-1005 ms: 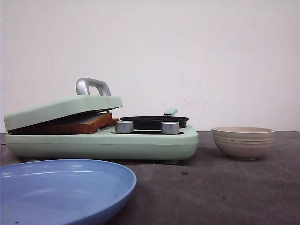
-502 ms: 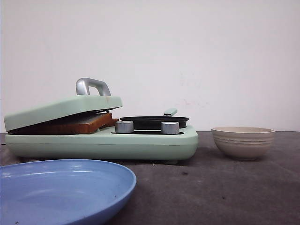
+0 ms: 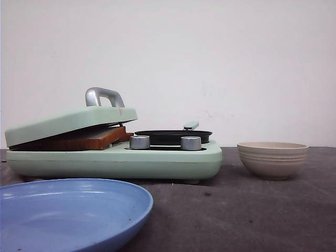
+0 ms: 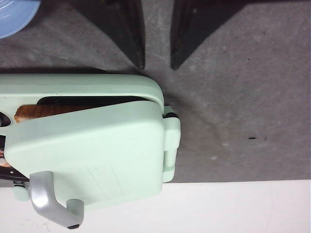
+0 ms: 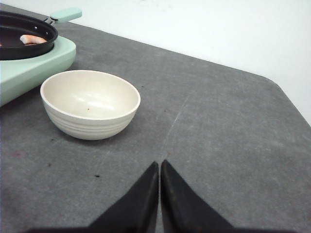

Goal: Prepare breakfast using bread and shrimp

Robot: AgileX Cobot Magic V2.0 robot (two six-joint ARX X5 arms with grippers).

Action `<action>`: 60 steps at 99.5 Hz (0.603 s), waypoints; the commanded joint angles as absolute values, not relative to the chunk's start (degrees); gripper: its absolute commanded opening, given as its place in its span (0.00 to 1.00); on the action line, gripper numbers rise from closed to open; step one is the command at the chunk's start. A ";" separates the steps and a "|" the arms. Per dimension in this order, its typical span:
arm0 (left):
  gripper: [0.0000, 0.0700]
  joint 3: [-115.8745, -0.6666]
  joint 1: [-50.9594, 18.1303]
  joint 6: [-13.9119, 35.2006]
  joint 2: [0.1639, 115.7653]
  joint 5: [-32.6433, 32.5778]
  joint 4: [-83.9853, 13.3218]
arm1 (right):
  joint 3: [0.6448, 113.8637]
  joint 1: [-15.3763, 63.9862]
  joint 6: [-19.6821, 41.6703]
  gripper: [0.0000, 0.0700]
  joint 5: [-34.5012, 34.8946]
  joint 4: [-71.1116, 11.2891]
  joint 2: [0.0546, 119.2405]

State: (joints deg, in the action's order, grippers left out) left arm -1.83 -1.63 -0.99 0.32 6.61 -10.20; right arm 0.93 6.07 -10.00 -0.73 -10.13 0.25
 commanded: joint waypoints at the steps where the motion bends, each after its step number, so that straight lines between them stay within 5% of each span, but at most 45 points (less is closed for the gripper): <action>1: 0.02 -0.91 -1.63 -1.96 0.25 6.90 -10.70 | 0.67 7.03 -7.97 0.00 -1.21 -10.72 0.21; 19: 0.02 -0.91 -1.63 -1.96 0.25 6.87 -10.70 | 0.67 6.28 -7.16 0.00 0.84 -10.72 0.21; 34: 0.02 -0.91 -1.63 -1.96 0.25 6.90 -10.70 | 0.67 6.52 0.64 0.00 0.71 -10.70 0.21; 60: 0.02 -0.91 -1.63 -1.96 0.25 6.87 -10.70 | 0.67 6.57 5.61 0.00 -0.58 -10.66 0.21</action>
